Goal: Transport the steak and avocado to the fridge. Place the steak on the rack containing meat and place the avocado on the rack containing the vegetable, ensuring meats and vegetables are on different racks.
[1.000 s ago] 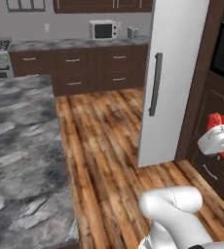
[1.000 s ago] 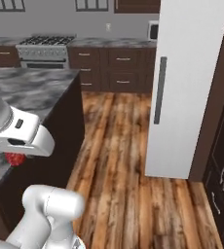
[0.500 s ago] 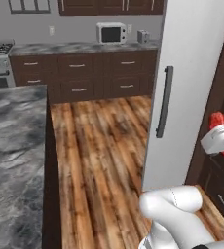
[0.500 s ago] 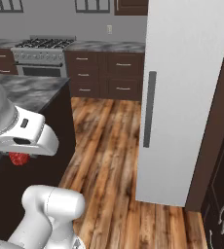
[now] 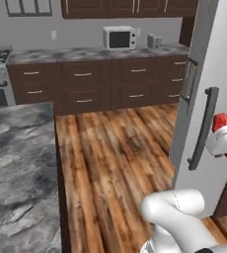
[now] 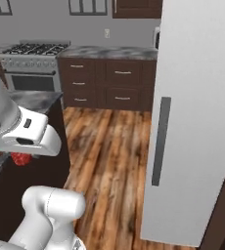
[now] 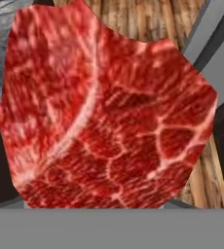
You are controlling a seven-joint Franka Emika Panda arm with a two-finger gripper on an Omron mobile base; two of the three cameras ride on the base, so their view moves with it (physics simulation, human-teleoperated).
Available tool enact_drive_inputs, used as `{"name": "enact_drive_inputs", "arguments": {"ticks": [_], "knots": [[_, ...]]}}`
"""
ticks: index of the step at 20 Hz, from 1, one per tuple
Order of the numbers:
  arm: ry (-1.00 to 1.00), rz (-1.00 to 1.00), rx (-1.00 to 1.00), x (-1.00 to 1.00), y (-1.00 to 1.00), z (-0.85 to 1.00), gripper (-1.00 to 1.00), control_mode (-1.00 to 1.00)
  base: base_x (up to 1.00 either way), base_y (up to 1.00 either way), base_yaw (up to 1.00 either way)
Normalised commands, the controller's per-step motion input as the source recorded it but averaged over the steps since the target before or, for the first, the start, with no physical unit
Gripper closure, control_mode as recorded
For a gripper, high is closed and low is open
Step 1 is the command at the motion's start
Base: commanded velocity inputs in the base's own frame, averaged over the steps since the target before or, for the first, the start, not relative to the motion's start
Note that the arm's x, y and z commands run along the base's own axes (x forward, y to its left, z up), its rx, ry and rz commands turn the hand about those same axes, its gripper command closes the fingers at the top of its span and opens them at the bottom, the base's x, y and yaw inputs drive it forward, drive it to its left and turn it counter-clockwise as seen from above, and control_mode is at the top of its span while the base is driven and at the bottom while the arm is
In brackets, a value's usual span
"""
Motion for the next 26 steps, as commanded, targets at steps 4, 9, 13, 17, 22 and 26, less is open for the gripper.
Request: {"name": "enact_drive_inputs", "arguments": {"ticks": [4,9,13,17,22,26], "knots": [[0.0,0.0,0.0,0.0,0.0,0.0,1.0,1.0,1.0,0.71,-0.2],[0.0,0.0,0.0,0.0,0.0,0.0,1.0,1.0,1.0,0.59,-0.21],[0.0,0.0,0.0,0.0,0.0,0.0,1.0,1.0,1.0,0.45,-0.21],[0.0,0.0,0.0,0.0,0.0,0.0,1.0,1.0,1.0,0.31,-0.22],[0.0,0.0,0.0,0.0,0.0,0.0,1.0,1.0,1.0,-0.24,-0.07],[0.0,0.0,0.0,0.0,0.0,0.0,1.0,1.0,1.0,0.26,-0.07]]}}
